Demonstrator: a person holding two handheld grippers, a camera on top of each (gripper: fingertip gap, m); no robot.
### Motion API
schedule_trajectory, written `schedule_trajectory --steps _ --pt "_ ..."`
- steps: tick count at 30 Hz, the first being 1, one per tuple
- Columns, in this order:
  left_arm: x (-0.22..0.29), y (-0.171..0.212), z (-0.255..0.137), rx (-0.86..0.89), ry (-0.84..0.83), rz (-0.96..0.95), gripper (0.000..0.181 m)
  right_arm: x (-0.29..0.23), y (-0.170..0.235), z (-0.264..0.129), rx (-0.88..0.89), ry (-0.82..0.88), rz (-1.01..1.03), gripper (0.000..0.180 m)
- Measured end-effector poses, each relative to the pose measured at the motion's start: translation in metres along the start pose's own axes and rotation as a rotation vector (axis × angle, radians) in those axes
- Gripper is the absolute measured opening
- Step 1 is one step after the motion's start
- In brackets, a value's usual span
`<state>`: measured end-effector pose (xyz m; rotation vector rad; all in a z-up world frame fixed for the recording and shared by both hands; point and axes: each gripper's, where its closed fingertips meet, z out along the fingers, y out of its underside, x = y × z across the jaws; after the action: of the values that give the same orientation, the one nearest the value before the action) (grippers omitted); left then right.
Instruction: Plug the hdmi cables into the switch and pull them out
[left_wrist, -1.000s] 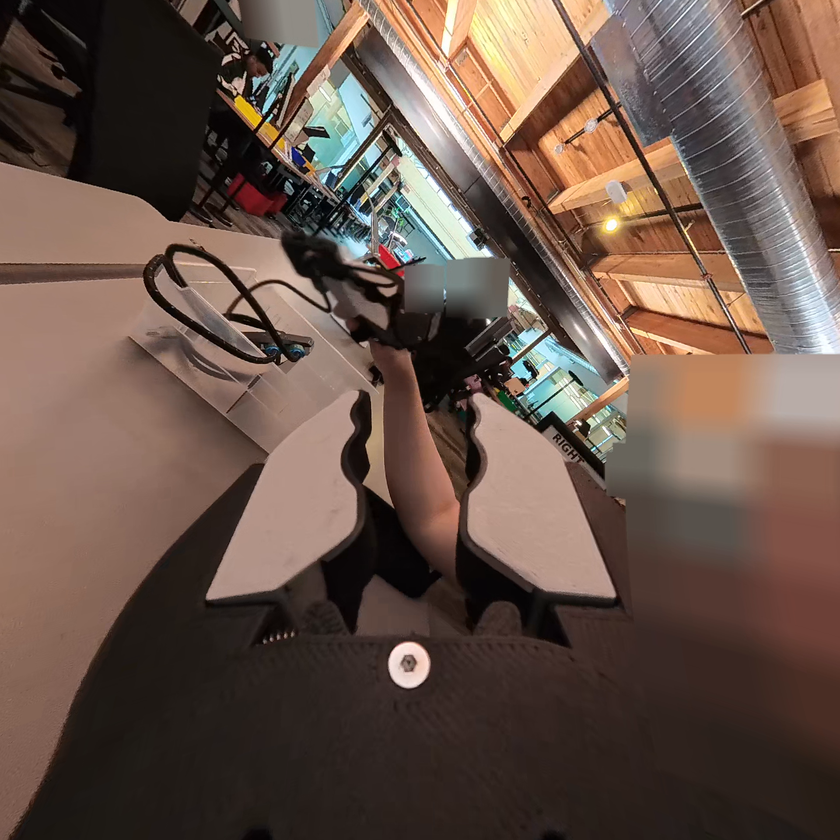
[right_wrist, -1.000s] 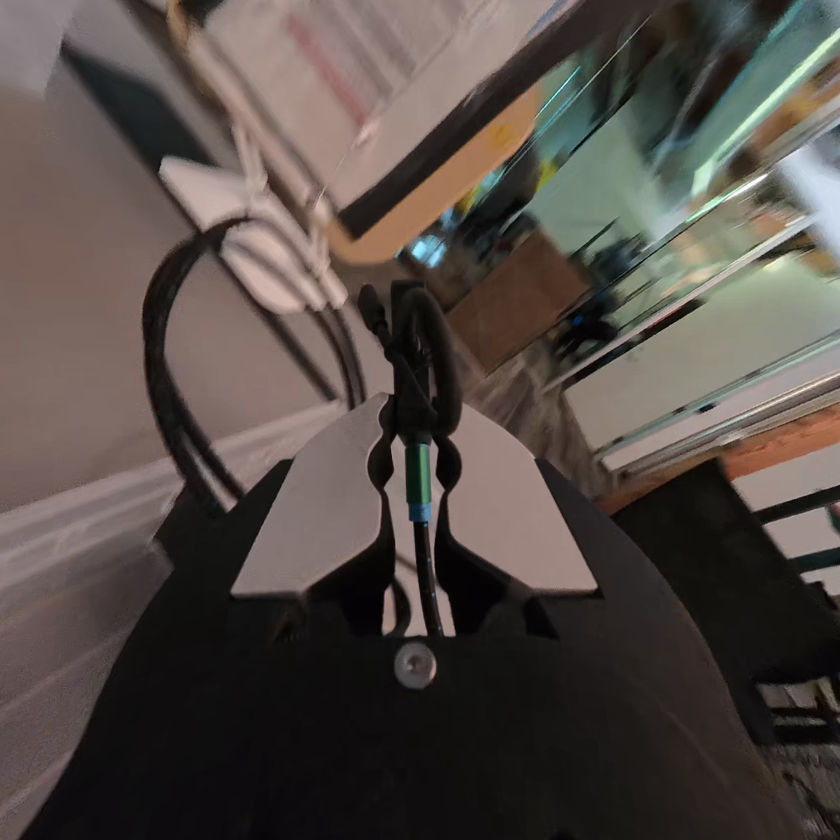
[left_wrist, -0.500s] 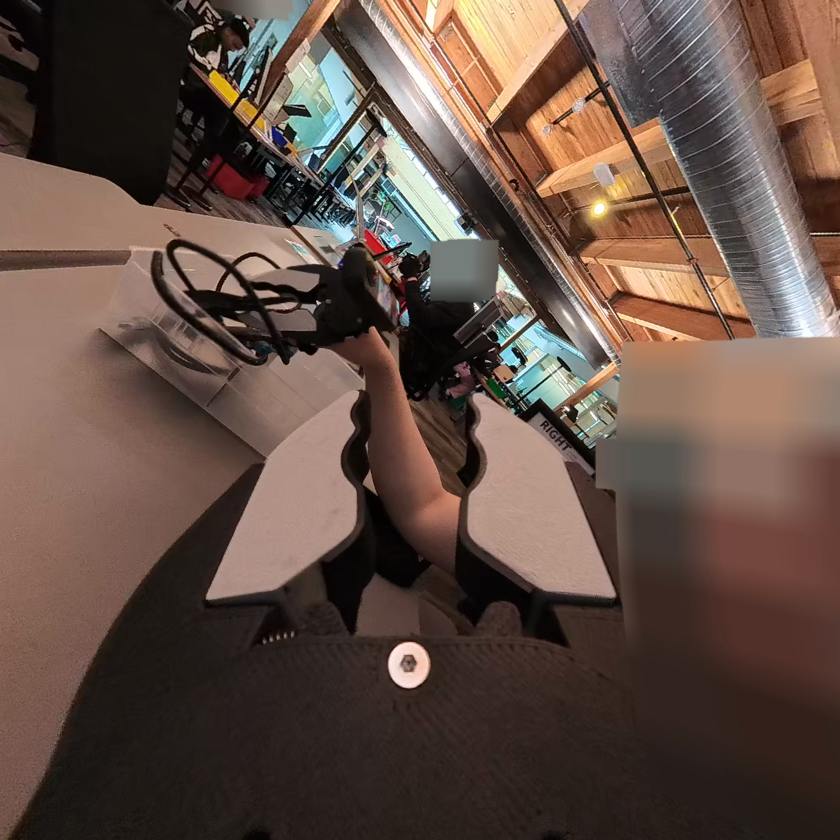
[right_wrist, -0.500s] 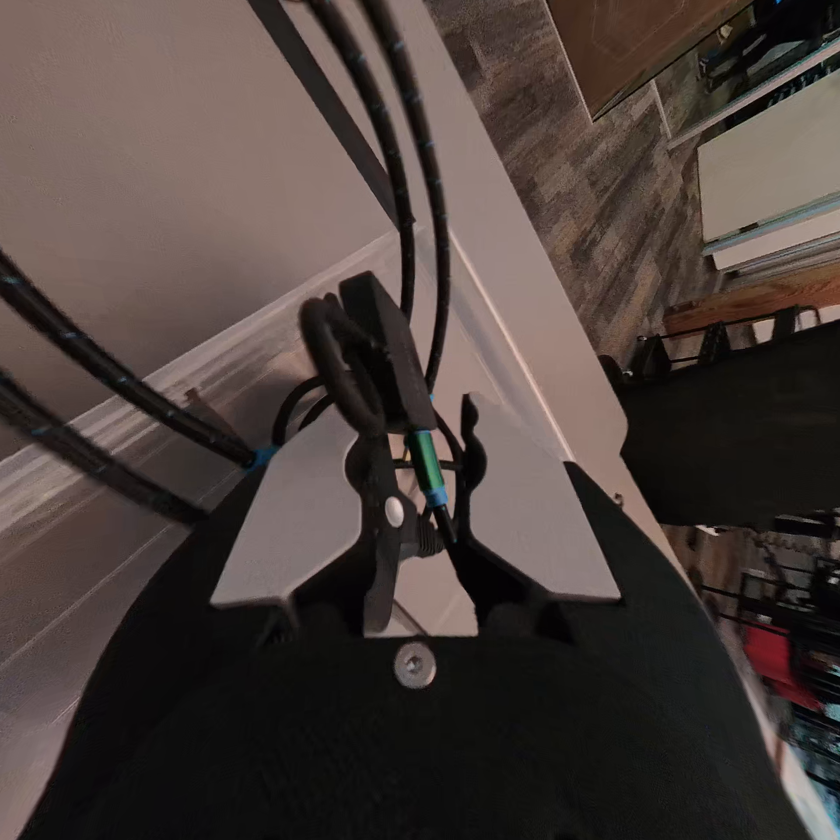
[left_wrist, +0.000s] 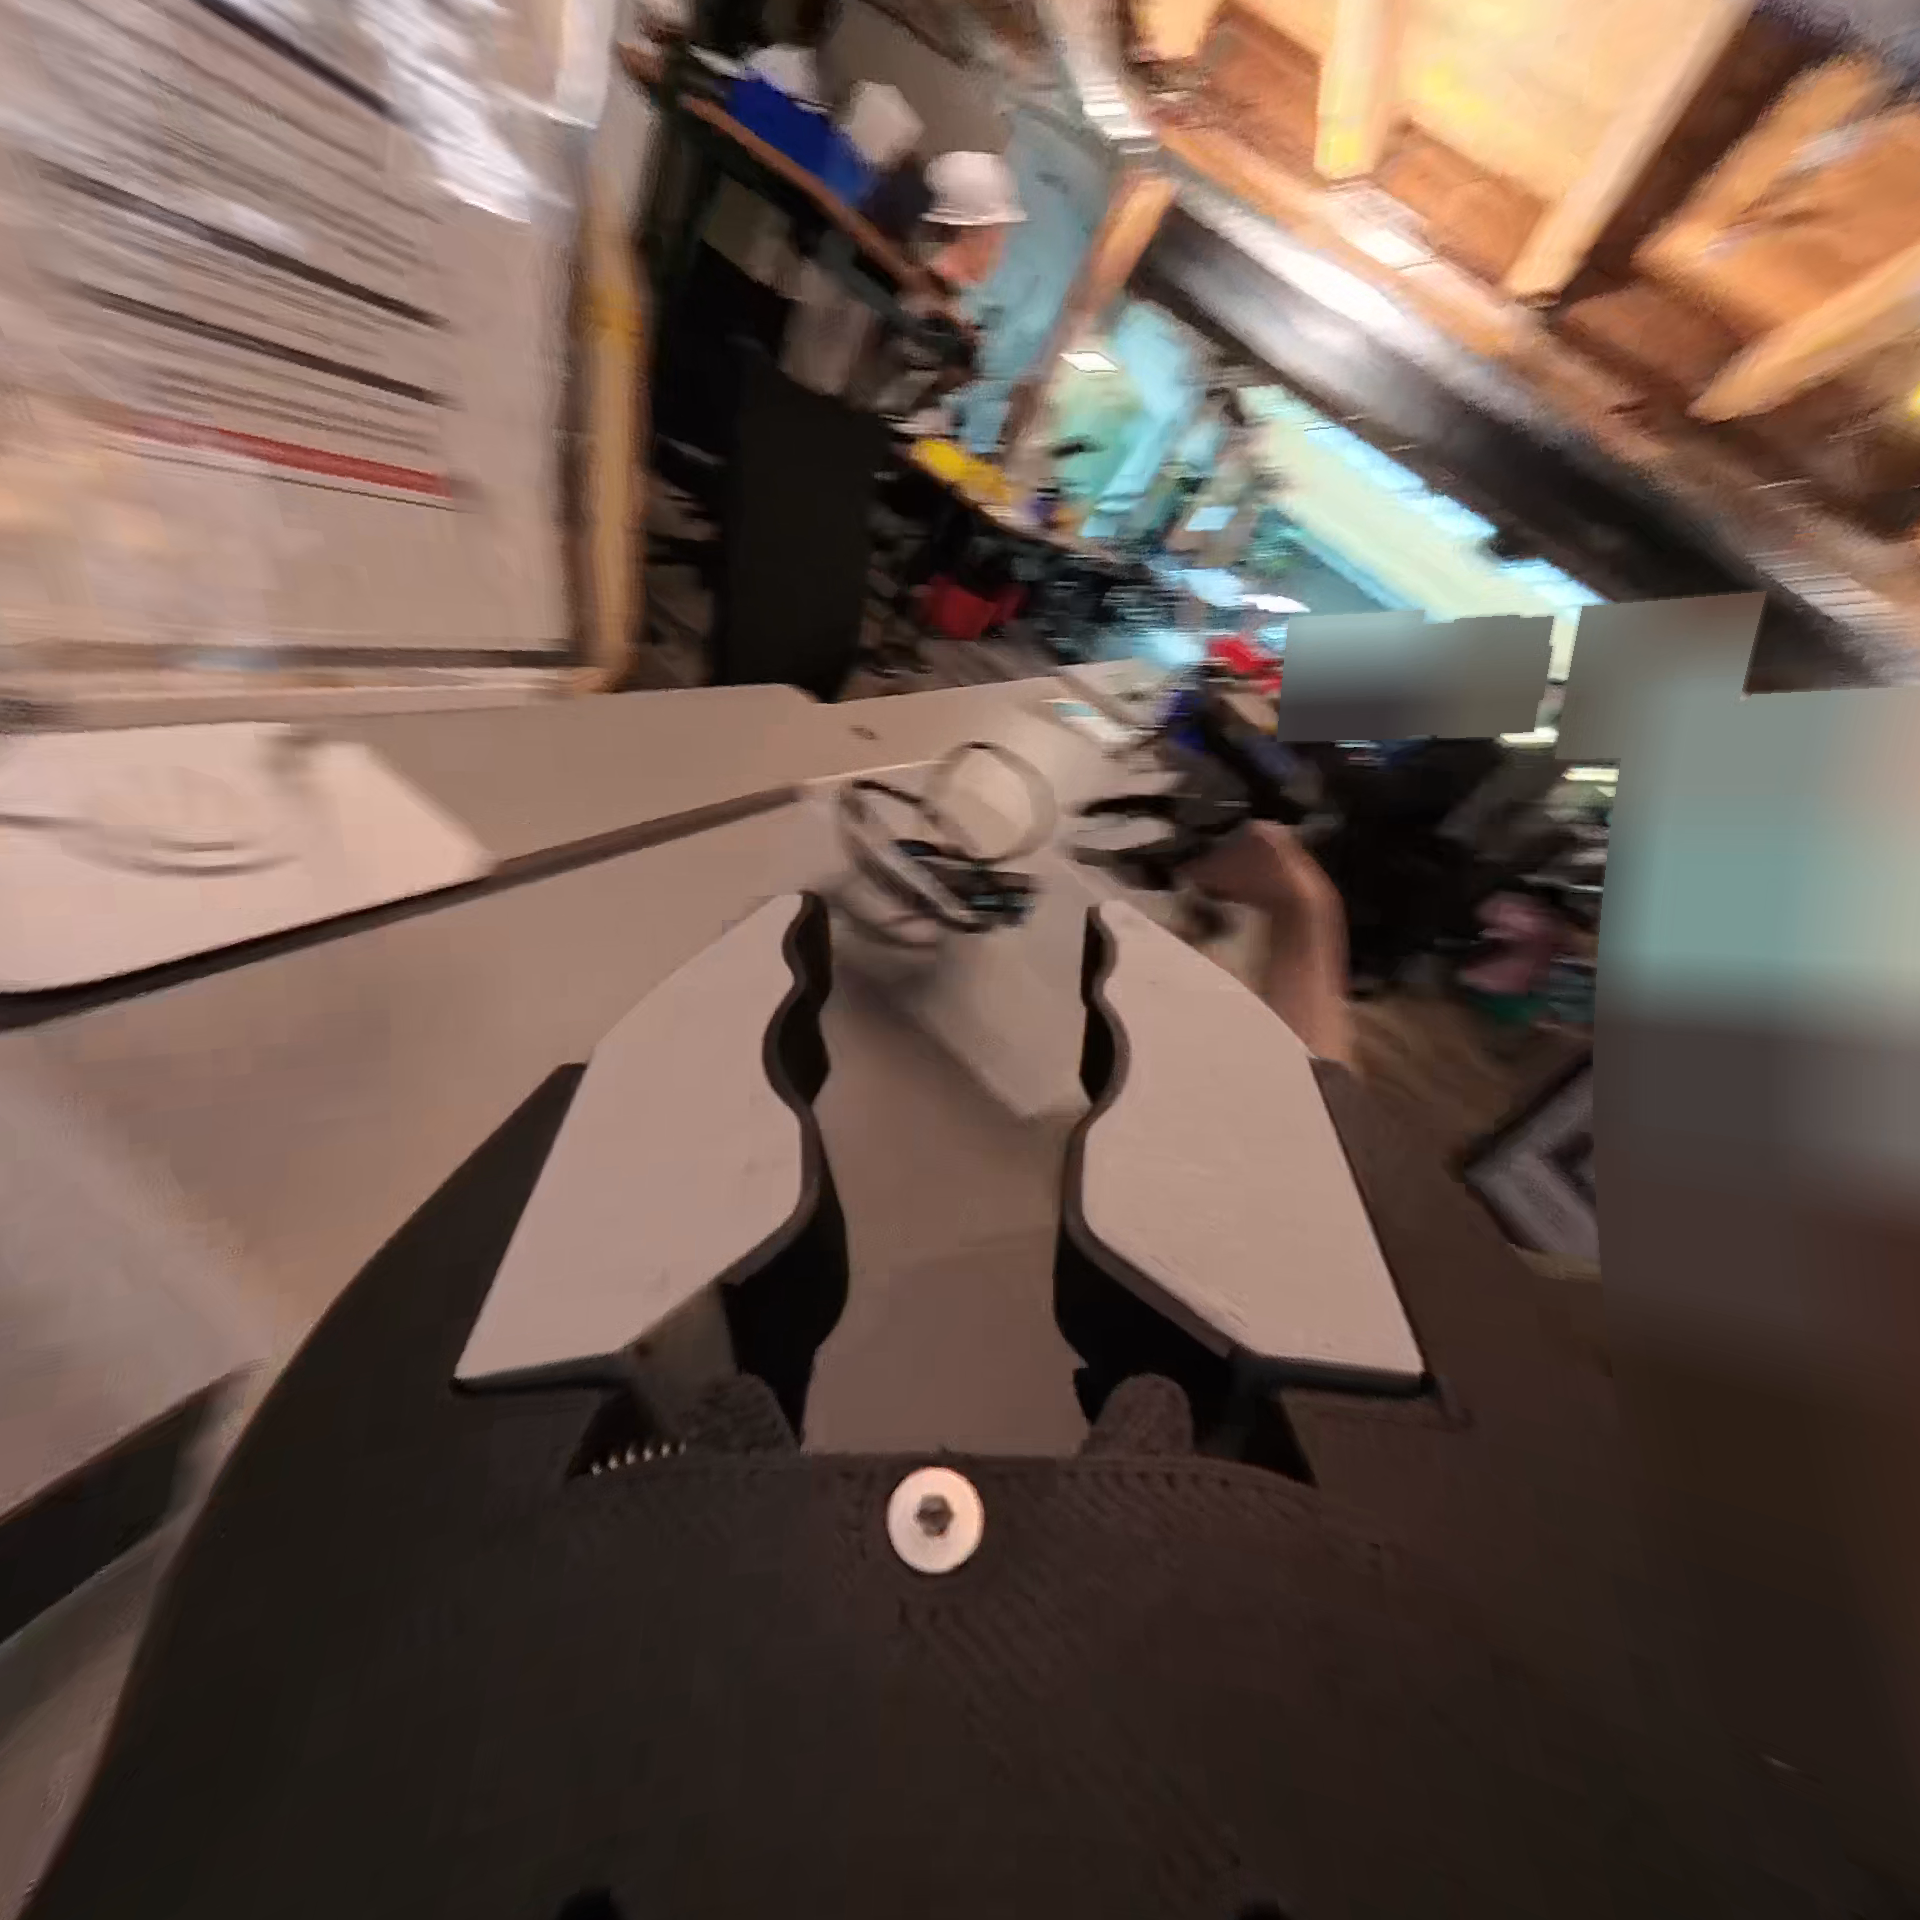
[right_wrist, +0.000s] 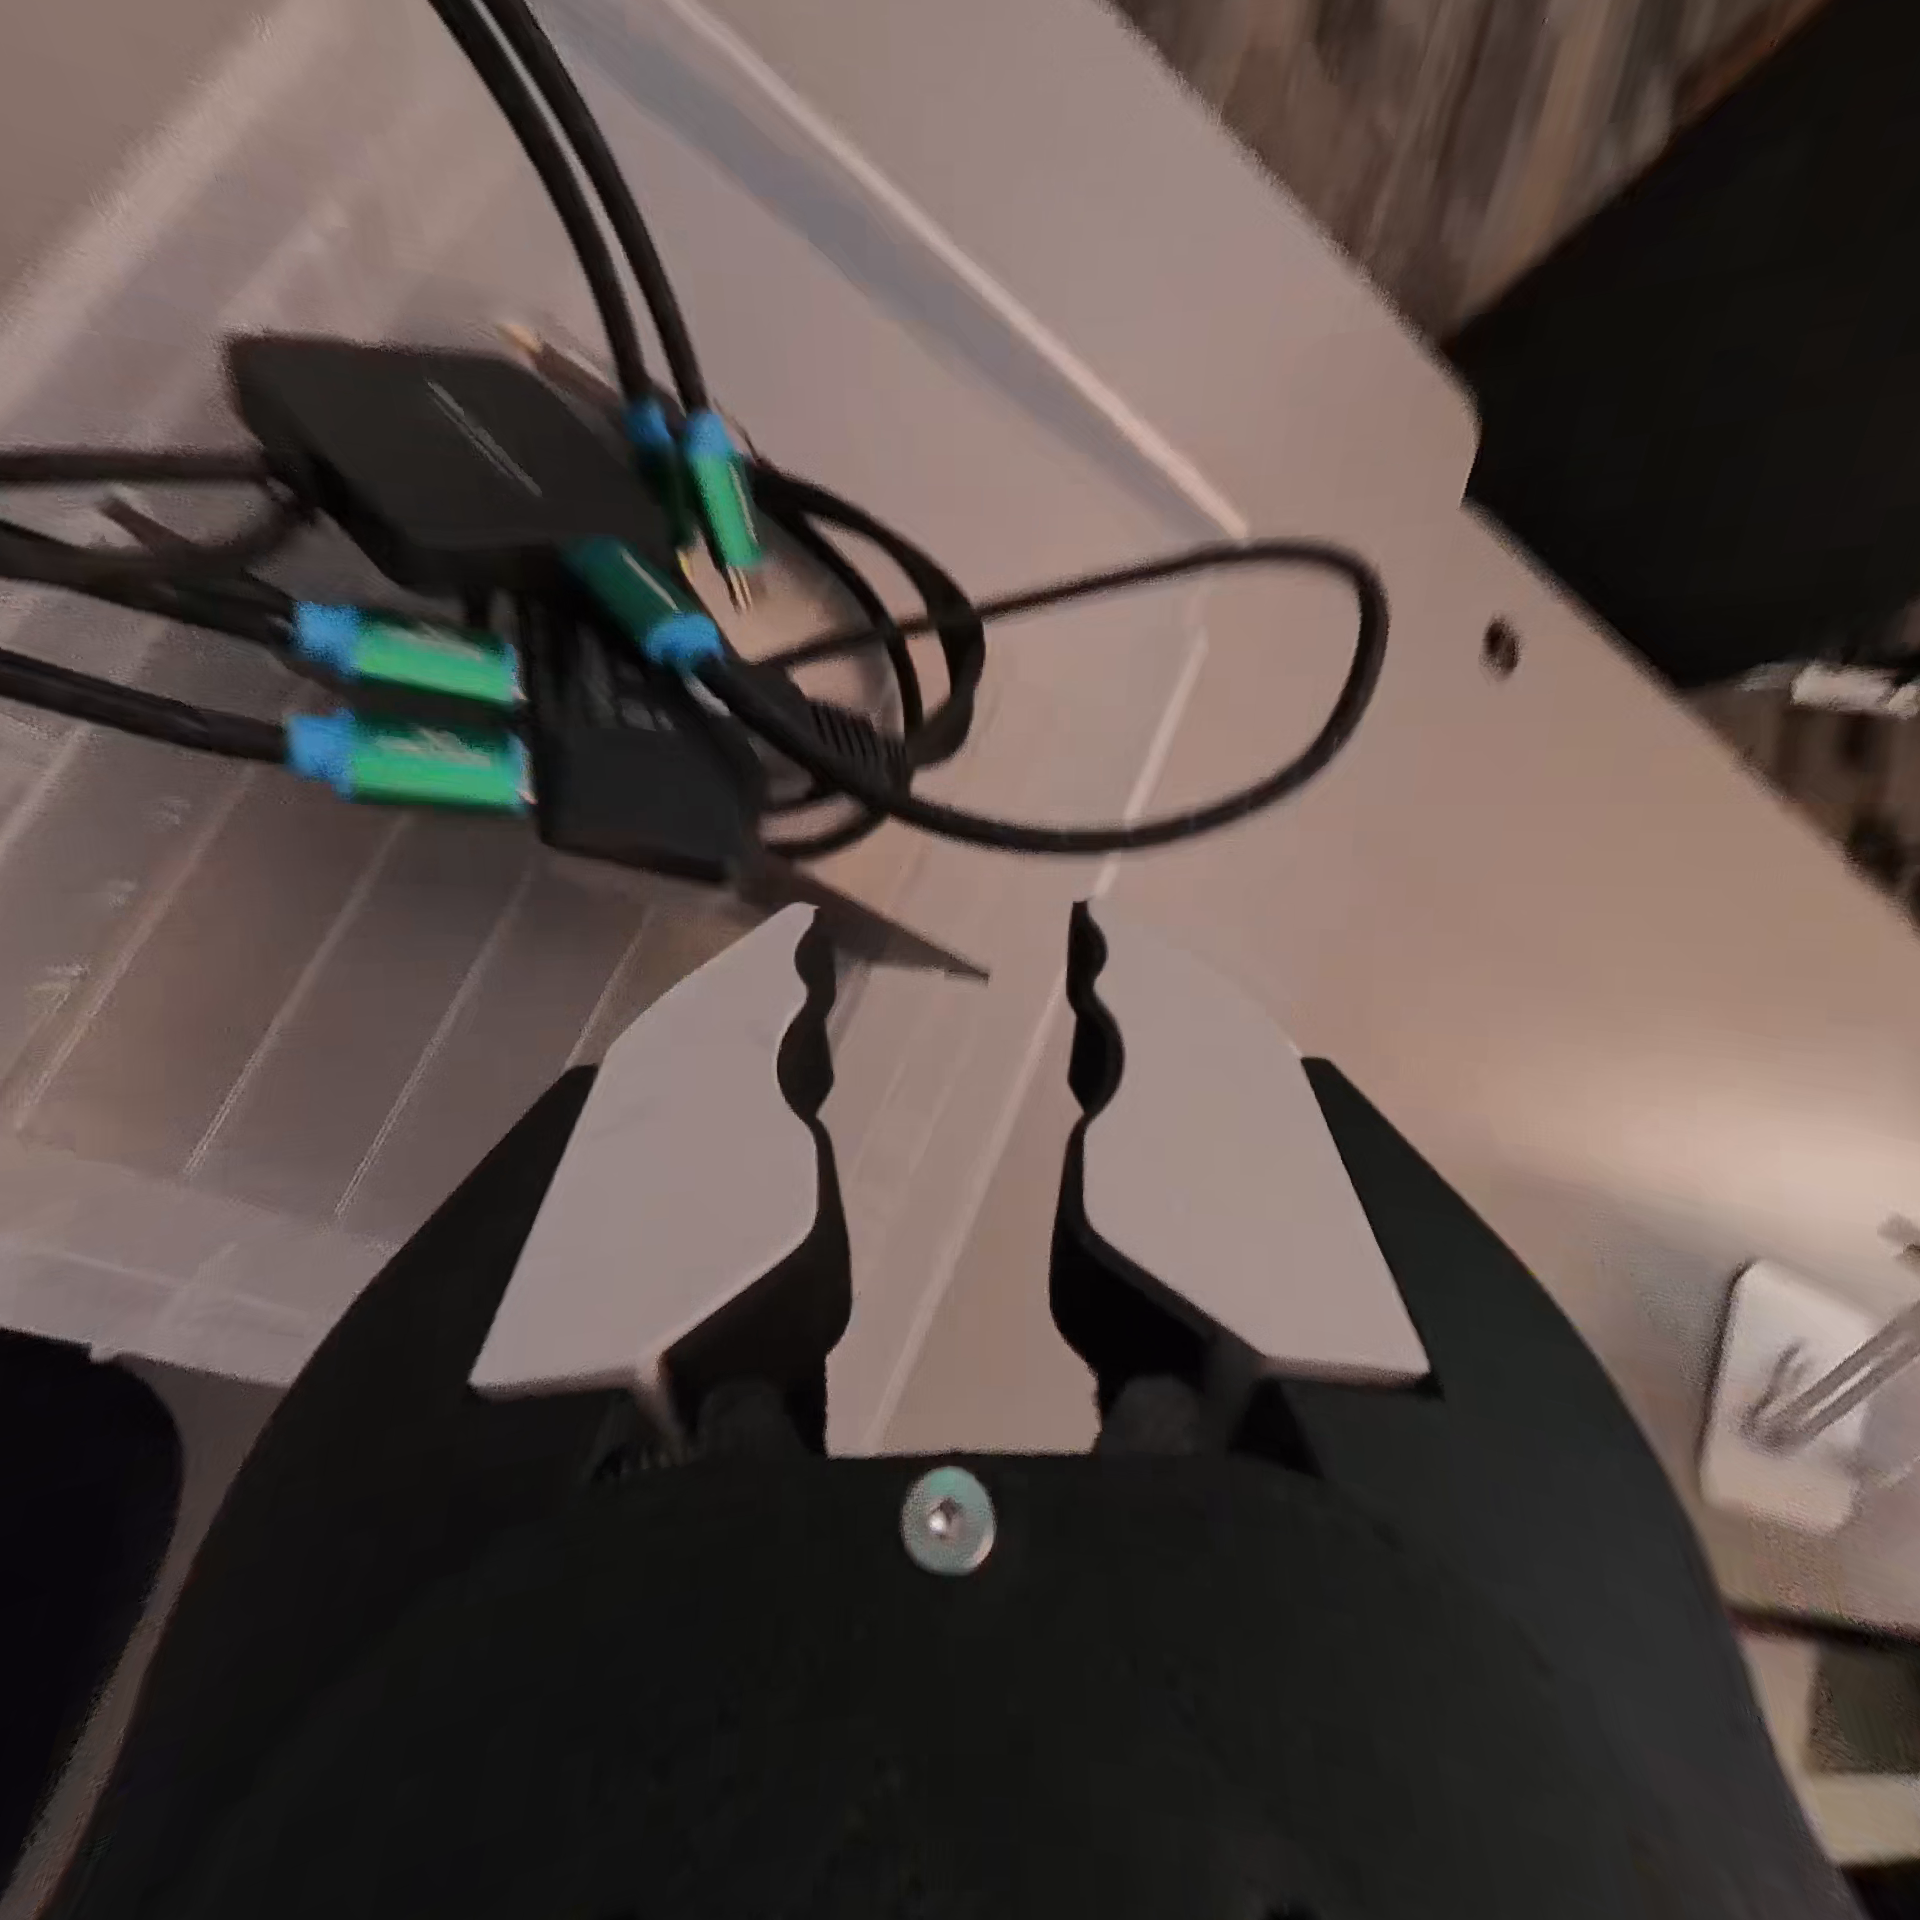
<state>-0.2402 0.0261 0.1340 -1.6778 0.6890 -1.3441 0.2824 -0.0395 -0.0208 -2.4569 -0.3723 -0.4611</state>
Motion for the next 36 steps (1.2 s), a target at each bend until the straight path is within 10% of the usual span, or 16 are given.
schedule_trajectory --steps 5,12,27,36 --pt "-0.104 -0.003 -0.105 -0.083 -0.711 0.102 0.063 -0.001 0.065 0.015 -0.191 -0.171 0.271 0.047" --pt "-0.18 0.063 -0.186 -0.337 -0.965 -0.162 0.064 -0.028 0.109 0.044 -0.37 -0.394 0.462 0.029" --pt "-0.232 0.128 -0.213 -0.656 -1.077 -0.27 0.052 -0.048 0.099 0.048 -0.44 -0.432 0.409 0.009" --pt "-0.229 0.164 -0.203 -0.818 -0.97 -0.372 0.005 -0.063 0.081 0.051 -0.463 -0.453 0.39 0.009"
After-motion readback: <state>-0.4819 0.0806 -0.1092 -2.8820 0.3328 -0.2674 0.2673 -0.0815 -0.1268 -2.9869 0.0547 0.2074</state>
